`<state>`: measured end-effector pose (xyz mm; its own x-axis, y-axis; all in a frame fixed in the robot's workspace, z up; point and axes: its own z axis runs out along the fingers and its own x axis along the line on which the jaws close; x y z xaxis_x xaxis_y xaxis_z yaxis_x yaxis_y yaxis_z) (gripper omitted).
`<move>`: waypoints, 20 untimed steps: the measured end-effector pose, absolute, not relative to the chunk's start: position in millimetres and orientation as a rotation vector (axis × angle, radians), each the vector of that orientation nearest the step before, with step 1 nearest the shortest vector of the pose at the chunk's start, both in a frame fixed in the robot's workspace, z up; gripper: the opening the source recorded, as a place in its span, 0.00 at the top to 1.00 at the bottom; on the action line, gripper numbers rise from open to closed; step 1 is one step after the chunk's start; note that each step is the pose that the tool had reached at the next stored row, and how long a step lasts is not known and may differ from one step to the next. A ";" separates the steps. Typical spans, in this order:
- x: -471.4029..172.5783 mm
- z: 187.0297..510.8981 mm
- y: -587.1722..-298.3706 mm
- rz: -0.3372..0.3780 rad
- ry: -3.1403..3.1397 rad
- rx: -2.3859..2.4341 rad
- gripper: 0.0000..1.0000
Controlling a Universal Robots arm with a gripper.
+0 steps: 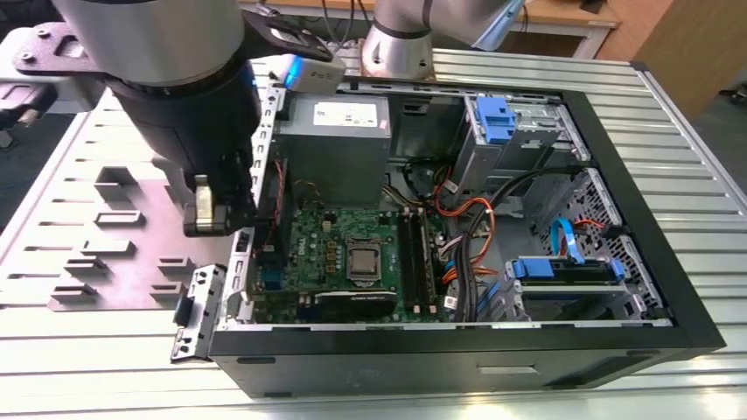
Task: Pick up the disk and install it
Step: 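Insert the second disk wire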
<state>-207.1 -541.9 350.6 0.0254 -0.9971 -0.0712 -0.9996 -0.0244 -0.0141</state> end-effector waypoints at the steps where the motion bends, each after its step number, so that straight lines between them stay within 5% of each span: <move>1: -202.8 350.5 -542.0 0.064 2.151 -2.206 0.81; 20: -137.6 349.9 -541.9 0.076 2.157 -2.211 0.81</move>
<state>-137.6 -541.9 349.9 0.0245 -0.9971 -0.0717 -0.9997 -0.0244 -0.0027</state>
